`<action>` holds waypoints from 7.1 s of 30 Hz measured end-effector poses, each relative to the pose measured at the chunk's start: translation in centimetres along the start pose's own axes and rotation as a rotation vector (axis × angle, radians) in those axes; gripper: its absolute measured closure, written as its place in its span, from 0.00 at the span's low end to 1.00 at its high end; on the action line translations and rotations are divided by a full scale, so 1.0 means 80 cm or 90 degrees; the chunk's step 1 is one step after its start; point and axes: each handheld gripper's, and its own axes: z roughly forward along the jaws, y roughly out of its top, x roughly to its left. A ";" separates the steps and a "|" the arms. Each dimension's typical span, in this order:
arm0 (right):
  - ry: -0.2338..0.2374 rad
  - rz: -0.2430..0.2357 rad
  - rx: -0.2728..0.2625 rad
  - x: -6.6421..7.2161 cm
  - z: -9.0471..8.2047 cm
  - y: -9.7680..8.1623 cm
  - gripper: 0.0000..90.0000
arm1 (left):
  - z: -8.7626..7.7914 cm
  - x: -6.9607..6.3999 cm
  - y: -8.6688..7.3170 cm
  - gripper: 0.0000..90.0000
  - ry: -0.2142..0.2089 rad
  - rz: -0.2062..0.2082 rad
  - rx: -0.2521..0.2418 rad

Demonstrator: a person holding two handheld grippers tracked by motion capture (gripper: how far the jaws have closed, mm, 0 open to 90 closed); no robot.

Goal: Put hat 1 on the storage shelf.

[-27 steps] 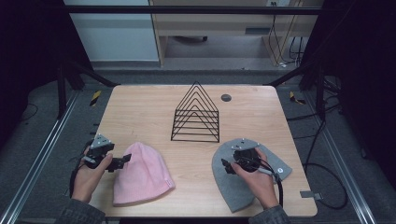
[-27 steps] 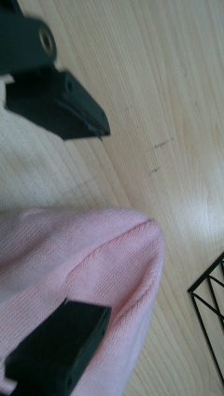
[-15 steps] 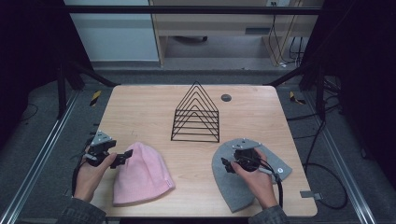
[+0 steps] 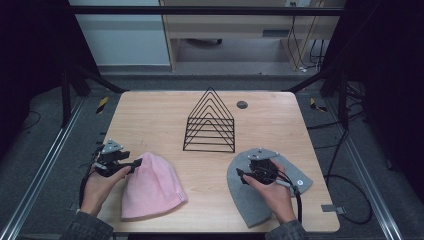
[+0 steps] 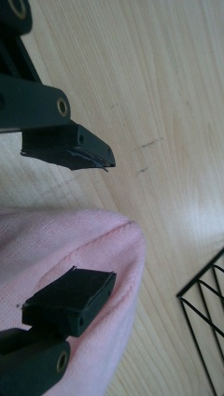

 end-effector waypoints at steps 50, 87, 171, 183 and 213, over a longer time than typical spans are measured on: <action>-0.002 -0.005 0.012 0.006 0.006 0.003 0.36 | -0.034 -0.067 0.024 0.90 -0.011 0.097 -0.075; 0.124 -0.162 -0.085 0.124 -0.025 0.136 0.40 | -0.141 -0.111 0.199 0.89 -0.029 0.189 -0.245; 0.047 -0.092 -0.105 -0.038 0.000 0.211 0.88 | 0.004 -0.109 0.380 0.87 -0.162 0.209 -0.225; 0.037 -0.081 -0.099 -0.042 0.010 0.187 0.87 | 0.012 -0.118 0.357 0.87 -0.170 0.213 -0.220; 0.055 -0.062 -0.030 -0.044 0.040 0.151 0.82 | 0.031 -0.133 0.318 0.88 -0.172 0.241 -0.156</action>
